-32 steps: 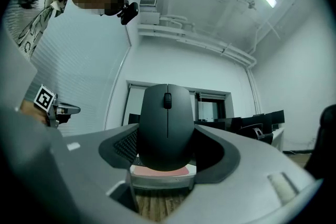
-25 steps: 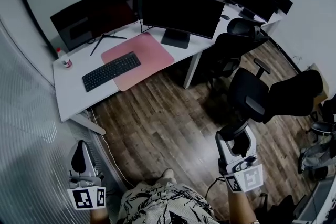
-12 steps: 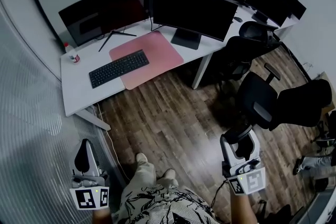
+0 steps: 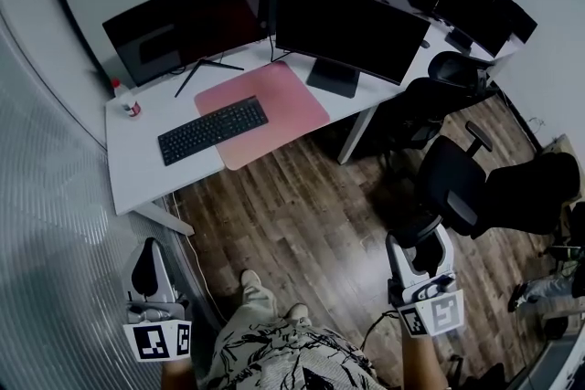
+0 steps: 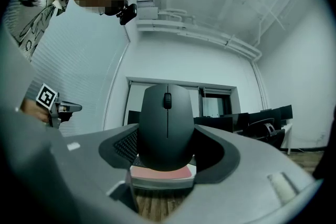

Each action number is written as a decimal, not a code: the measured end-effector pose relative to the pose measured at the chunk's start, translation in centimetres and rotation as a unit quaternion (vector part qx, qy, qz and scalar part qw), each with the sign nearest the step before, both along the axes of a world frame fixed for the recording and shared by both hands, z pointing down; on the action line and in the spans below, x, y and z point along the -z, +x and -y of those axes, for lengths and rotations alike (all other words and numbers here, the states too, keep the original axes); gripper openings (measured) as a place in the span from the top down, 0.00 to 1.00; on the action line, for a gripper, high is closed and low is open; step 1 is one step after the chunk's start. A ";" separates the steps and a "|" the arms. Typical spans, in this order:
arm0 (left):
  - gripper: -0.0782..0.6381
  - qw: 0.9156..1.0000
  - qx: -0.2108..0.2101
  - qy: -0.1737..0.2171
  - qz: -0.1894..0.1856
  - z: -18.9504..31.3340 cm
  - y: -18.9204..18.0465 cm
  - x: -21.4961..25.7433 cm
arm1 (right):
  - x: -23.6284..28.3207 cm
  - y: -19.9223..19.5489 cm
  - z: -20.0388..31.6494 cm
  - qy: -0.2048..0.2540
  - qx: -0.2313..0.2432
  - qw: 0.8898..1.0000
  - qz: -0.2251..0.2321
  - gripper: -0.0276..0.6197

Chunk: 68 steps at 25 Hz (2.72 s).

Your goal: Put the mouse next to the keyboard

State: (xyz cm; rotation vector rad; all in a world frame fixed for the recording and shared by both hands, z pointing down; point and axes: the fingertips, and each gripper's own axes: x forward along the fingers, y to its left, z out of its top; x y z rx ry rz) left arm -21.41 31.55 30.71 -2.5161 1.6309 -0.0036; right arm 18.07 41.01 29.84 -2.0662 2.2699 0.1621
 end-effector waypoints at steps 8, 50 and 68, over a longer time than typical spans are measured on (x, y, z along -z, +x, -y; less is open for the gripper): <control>0.90 1.000 -0.011 0.001 -0.005 6.1 -1.1 0.2 | 0.3 -1.5 5.7 0.005 -0.010 1.000 -0.003 0.49; 0.90 0.998 -0.052 0.011 -0.035 25.4 -7.0 -0.3 | 0.0 -7.8 23.3 -0.013 -0.062 0.998 -0.004 0.49; 0.90 0.998 -0.048 0.017 -0.027 35.6 2.2 -0.5 | 0.2 1.8 33.0 0.007 -0.065 0.998 -0.006 0.49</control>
